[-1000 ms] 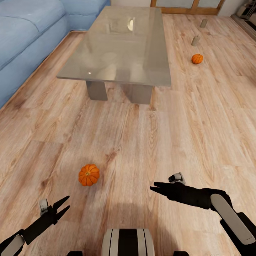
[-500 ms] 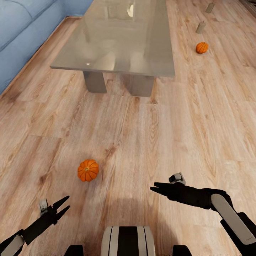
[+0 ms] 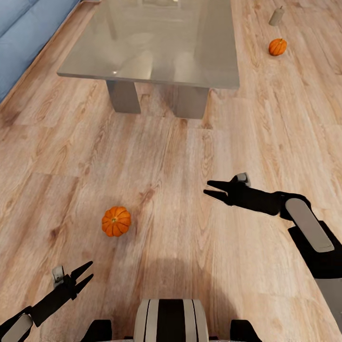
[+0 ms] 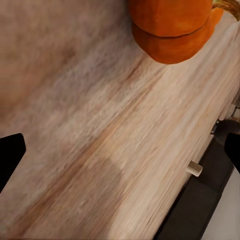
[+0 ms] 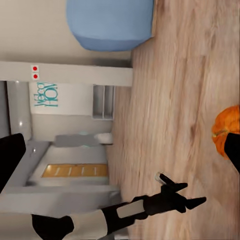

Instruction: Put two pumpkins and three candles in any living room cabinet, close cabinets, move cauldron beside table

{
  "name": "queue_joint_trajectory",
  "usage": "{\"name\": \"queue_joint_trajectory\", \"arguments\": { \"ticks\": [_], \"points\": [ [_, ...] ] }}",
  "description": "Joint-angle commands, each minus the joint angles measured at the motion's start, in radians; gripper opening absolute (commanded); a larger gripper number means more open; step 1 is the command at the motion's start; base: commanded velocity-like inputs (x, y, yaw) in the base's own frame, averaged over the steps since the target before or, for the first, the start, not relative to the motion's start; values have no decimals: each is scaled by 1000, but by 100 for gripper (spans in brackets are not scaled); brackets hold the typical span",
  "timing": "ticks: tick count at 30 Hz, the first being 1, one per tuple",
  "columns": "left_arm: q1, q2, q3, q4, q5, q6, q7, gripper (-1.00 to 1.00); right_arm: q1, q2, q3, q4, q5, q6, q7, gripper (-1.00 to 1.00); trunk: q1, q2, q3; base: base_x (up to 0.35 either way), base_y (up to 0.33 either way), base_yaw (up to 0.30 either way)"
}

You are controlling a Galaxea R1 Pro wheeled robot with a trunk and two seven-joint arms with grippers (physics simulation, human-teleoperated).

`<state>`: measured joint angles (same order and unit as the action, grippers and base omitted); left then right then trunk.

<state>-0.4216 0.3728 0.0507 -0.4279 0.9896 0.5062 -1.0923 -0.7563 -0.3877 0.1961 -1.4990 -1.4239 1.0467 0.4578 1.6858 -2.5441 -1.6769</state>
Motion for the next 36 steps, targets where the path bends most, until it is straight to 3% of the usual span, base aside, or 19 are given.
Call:
{"name": "queue_joint_trajectory", "arguments": {
  "ticks": [1,7,11,22,36],
  "points": [
    [0,0,0,0,5,9,-1,100,-17,1,1,10,-32,1,-43,100,0,0,-4,0,0,0],
    [0,1,0,0,4,10,-1,100,-52,3,3,11,-203,1,-302,100,3,-2,-28,0,0,0],
    [0,1,0,0,4,11,-1,100,-56,4,6,0,-264,1,-403,100,5,-3,-43,0,0,0],
    [0,2,0,2,3,11,-1,100,-57,4,81,-16,-276,1,-437,100,6,-3,-51,19,0,0],
    [0,2,0,4,1,9,-1,100,-57,4,89,-24,-276,1,-438,100,6,-3,-51,313,6,0]
  ]
}}
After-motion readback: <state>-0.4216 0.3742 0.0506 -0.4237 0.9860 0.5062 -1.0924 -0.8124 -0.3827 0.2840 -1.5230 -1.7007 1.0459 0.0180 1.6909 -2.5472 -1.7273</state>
